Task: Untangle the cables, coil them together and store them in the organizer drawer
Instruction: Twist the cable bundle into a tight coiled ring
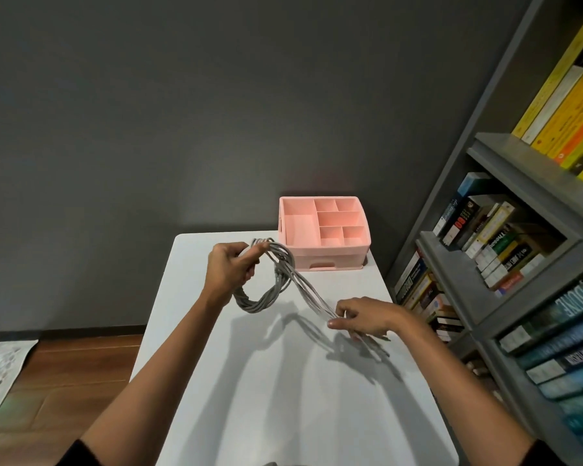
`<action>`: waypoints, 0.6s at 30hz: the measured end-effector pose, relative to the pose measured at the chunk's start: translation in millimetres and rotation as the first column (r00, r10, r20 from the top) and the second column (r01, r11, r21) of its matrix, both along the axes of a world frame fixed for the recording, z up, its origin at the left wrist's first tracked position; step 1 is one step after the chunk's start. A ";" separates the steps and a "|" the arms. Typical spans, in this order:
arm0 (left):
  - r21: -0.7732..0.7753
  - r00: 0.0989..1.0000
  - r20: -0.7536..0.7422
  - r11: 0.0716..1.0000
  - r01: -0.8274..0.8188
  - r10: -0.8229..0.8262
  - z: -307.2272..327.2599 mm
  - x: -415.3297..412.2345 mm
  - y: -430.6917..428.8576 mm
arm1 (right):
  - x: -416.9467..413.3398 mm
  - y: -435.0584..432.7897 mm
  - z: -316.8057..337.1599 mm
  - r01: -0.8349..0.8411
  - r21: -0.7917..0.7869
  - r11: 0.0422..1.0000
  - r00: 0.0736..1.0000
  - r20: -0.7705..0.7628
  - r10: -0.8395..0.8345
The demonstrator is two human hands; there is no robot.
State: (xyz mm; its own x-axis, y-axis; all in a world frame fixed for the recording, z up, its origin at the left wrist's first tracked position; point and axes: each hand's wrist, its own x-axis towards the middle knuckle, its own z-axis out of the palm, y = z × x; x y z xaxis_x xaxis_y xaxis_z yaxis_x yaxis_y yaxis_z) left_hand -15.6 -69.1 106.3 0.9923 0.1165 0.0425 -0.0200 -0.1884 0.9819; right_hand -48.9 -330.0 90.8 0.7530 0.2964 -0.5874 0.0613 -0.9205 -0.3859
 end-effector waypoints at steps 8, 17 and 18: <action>-0.006 0.997 -0.021 0.997 0.079 -0.079 15.1 -15.2 -27.2 | 3.3 12.8 -7.9 0.212 0.224 0.951 0.941 0.216 -0.261; -0.006 0.977 -0.045 0.978 0.209 -0.209 38.9 -27.4 -40.8 | 10.6 71.0 28.6 -0.257 0.536 0.804 0.535 0.772 -0.343; 0.001 0.974 -0.041 0.975 0.222 -0.221 41.3 -28.4 -39.5 | 10.0 72.0 28.8 -0.270 0.535 0.800 0.513 0.784 -0.351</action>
State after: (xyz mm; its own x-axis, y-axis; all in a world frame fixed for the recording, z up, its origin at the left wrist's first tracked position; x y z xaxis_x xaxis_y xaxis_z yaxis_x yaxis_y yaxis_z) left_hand -44.1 -108.6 147.6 0.9943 -0.1065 0.0022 -0.0224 -0.1890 0.9817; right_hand -38.9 -258.0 119.7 0.7848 0.2583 0.5633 0.5944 -0.5707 -0.5665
